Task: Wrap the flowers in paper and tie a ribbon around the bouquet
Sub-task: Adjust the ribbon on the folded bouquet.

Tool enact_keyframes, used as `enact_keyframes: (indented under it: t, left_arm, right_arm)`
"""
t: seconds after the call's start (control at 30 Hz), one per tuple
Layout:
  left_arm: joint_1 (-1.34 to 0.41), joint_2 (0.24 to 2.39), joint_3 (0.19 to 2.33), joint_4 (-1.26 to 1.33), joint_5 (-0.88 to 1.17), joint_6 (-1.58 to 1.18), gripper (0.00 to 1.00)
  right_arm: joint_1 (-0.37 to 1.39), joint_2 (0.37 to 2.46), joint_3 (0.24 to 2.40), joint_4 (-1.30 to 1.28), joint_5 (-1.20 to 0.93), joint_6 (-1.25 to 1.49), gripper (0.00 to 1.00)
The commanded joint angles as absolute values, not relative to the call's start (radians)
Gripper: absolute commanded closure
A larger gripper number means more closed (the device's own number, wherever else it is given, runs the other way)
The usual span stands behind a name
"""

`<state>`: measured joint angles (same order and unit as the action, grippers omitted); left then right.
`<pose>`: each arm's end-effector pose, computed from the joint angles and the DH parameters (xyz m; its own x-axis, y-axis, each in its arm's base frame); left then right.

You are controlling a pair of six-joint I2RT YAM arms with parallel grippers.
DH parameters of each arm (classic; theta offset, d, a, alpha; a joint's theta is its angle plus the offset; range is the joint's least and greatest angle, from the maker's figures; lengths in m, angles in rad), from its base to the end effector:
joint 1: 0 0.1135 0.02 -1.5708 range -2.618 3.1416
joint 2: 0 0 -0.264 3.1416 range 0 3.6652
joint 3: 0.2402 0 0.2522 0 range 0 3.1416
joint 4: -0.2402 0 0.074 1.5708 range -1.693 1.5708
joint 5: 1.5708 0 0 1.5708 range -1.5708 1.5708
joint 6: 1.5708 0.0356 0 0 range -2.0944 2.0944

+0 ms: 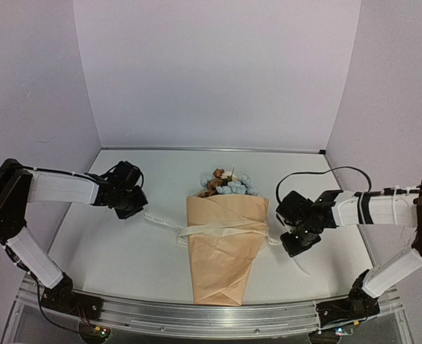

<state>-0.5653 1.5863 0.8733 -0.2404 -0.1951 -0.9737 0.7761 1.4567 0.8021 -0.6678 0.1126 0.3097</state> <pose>0.2669 -0.1611 0.1738 -0.7433 -0.4892 -0.4562 -0.3272 0.8608 -0.3899 0.1796 0.1706 0.1682 -0.8650 -0.4247 -0.2674 -0.4333 0.9008 -0.0288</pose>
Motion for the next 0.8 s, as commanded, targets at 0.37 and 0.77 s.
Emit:
enact_keyframes:
  t: [0.37, 0.77]
  left_arm:
    - [-0.393, 1.441, 0.737, -0.337, -0.262, -0.899, 1.0]
    - [-0.376, 1.477, 0.762, -0.289, -0.198, -0.828, 1.0]
  right_arm:
    - [0.562, 1.448, 0.916, -0.902, 0.012, 0.409, 1.0]
    - [0.545, 1.282, 1.092, -1.097, -0.083, 0.347, 1.0]
